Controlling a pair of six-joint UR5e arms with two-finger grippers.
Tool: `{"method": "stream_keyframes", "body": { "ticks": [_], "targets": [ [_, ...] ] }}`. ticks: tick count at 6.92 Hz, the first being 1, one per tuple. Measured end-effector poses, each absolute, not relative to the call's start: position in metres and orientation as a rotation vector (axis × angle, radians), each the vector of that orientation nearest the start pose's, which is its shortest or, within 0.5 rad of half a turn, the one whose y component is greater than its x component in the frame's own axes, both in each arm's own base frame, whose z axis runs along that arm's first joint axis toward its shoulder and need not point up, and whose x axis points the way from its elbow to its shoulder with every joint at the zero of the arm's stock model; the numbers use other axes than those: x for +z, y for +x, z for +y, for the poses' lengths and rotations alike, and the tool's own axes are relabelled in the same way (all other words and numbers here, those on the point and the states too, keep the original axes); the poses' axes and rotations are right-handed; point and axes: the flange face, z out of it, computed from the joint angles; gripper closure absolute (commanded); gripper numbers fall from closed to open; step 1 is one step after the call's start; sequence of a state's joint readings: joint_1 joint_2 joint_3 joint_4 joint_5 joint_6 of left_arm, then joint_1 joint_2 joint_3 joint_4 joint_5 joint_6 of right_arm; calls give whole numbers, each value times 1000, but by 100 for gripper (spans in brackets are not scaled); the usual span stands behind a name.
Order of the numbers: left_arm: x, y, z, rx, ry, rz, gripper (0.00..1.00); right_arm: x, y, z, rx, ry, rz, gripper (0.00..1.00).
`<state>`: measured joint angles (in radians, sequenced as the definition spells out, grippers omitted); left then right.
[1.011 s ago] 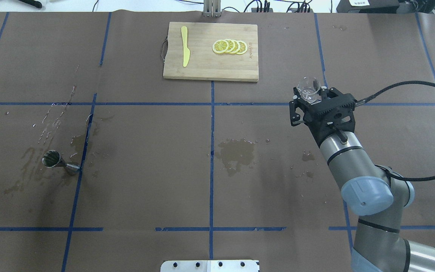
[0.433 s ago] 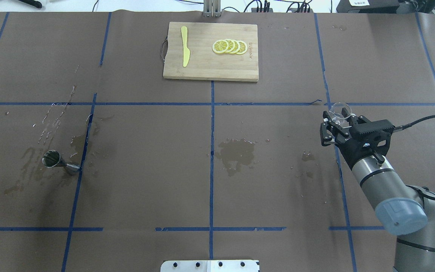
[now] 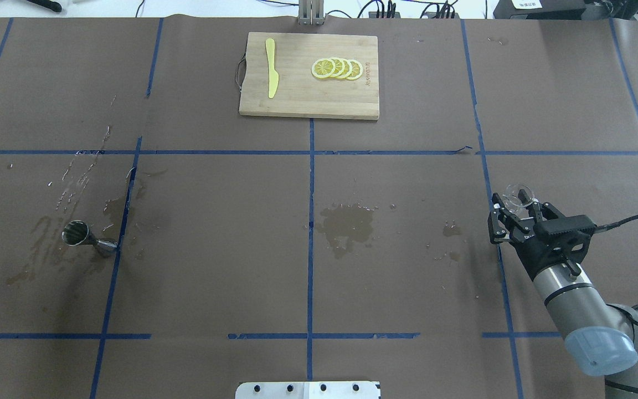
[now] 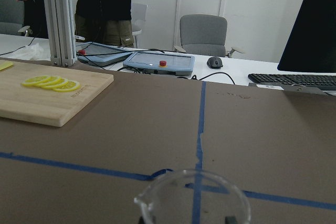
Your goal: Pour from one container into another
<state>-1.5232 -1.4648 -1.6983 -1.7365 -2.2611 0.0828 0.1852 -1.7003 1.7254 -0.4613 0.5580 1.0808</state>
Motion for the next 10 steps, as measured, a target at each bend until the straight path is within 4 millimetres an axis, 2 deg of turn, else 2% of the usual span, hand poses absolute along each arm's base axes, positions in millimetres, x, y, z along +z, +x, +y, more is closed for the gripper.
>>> {"method": "stream_keyframes", "body": {
  "ticks": [1, 4, 7, 10],
  "targets": [
    [634, -48, -462, 190, 192, 686, 0, 524, -386, -278, 328, 1203, -671, 100],
    [634, -47, -463, 191, 192, 686, 0, 556, -395, -245, 347, 1251, -705, 100],
    [636, -47, -463, 190, 188, 686, 0, 567, -399, -238, 328, 1249, -707, 100],
    [637, -47, -463, 189, 187, 686, 0, 573, -405, -237, 304, 1235, -707, 87]
  ]
}}
